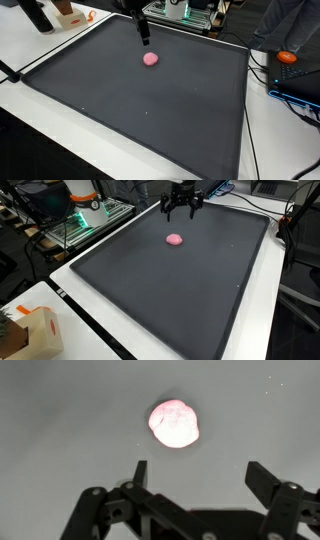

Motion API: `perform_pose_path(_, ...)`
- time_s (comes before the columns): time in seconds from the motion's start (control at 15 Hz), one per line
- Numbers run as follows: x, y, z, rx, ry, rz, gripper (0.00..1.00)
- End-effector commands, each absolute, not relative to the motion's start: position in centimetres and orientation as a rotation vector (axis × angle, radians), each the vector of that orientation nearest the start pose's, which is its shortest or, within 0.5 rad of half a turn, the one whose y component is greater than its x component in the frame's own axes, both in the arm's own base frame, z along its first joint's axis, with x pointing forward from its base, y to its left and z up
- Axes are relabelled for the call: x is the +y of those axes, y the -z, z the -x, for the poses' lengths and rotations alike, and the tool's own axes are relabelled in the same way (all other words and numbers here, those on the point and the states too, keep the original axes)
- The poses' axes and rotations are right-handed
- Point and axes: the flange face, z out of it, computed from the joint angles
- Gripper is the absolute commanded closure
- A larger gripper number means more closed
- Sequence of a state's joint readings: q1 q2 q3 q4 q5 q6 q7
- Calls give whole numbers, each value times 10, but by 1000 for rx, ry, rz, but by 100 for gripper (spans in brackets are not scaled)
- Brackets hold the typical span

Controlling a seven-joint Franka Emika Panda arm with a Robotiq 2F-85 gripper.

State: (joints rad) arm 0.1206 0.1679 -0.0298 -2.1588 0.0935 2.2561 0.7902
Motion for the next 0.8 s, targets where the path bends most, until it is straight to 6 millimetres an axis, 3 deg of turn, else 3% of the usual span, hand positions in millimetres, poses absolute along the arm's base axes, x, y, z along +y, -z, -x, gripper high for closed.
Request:
perform_pose_path(0.0,55,-318,-548,1135,-130,2903,0)
perform_pose_path(0.33,57,-320,-545,1120,-121,2918,0)
perform_pose_path(0.73,70,-267,-525,1094,-323,2915,0)
